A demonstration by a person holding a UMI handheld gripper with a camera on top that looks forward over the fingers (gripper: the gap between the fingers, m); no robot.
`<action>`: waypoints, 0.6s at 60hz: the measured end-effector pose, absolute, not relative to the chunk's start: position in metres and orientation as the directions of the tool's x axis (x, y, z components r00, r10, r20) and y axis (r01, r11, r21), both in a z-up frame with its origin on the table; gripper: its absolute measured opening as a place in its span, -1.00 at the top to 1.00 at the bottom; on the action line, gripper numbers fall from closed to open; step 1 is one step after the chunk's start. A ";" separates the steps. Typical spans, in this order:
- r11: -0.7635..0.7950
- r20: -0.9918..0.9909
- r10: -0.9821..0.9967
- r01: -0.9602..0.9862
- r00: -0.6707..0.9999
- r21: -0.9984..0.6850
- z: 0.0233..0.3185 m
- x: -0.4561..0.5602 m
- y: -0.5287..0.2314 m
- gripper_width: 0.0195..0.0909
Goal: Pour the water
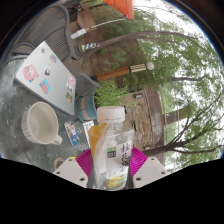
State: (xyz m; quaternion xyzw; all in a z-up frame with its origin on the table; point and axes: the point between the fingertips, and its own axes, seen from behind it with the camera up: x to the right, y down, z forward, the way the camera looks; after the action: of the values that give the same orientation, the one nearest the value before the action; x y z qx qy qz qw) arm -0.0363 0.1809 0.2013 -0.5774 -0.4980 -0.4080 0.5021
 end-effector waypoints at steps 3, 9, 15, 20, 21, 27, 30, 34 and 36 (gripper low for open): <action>-0.055 0.851 0.166 0.866 0.499 -0.497 0.205 -0.024 0.180 0.27; -0.126 0.481 0.109 0.492 0.870 -0.861 0.194 0.015 0.170 0.26; -0.154 0.157 0.086 0.169 0.984 -0.974 0.159 0.047 0.165 0.26; -0.188 -0.063 0.096 -0.044 0.993 -0.981 0.111 0.059 0.157 0.27; -0.203 -0.053 0.104 -0.031 0.993 -0.979 0.119 0.066 0.165 0.26; -0.195 -0.072 0.122 -0.048 0.990 -0.980 0.094 0.081 0.161 0.27; -0.217 -0.068 0.160 -0.032 0.985 -0.976 0.083 0.078 0.158 0.24; -0.143 -0.017 0.208 0.013 0.978 -0.990 0.088 0.070 0.152 0.25; -0.131 -0.022 0.210 0.006 0.978 -0.991 0.088 0.071 0.151 0.25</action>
State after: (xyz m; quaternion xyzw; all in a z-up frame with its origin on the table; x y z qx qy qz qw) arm 0.0707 0.1509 0.0882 -0.7481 -0.0721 0.0775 0.6551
